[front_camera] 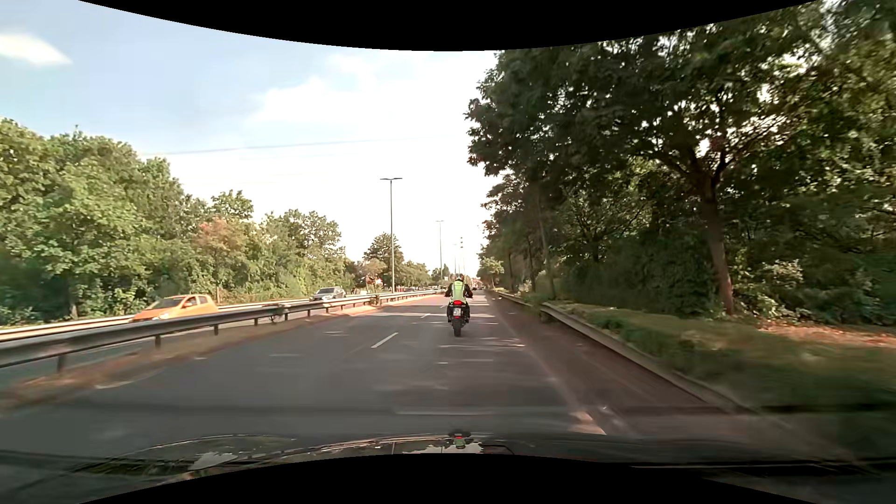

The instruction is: Follow the waypoints while adhering to traffic rules and regulations

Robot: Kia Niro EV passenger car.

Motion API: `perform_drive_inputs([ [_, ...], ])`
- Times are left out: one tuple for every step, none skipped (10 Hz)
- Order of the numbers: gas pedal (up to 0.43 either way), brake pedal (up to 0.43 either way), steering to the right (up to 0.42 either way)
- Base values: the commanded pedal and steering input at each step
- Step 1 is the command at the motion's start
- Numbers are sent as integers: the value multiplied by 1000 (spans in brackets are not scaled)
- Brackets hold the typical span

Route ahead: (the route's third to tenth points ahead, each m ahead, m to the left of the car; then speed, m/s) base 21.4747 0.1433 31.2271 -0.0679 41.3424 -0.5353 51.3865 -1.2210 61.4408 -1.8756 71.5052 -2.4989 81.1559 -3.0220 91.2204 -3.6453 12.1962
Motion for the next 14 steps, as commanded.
perform_drive_inputs([
  [177, 0, 6],
  [177, 0, 6],
  [177, 0, 6],
  [177, 0, 6],
  [177, 0, 6],
  [177, 0, 6],
  [177, 0, 6],
  [177, 0, 6],
  [177, 0, 6],
  [177, 0, 6],
  [177, 0, 5],
  [177, 0, 5],
  [177, 0, 6],
  [177, 0, 5],
])
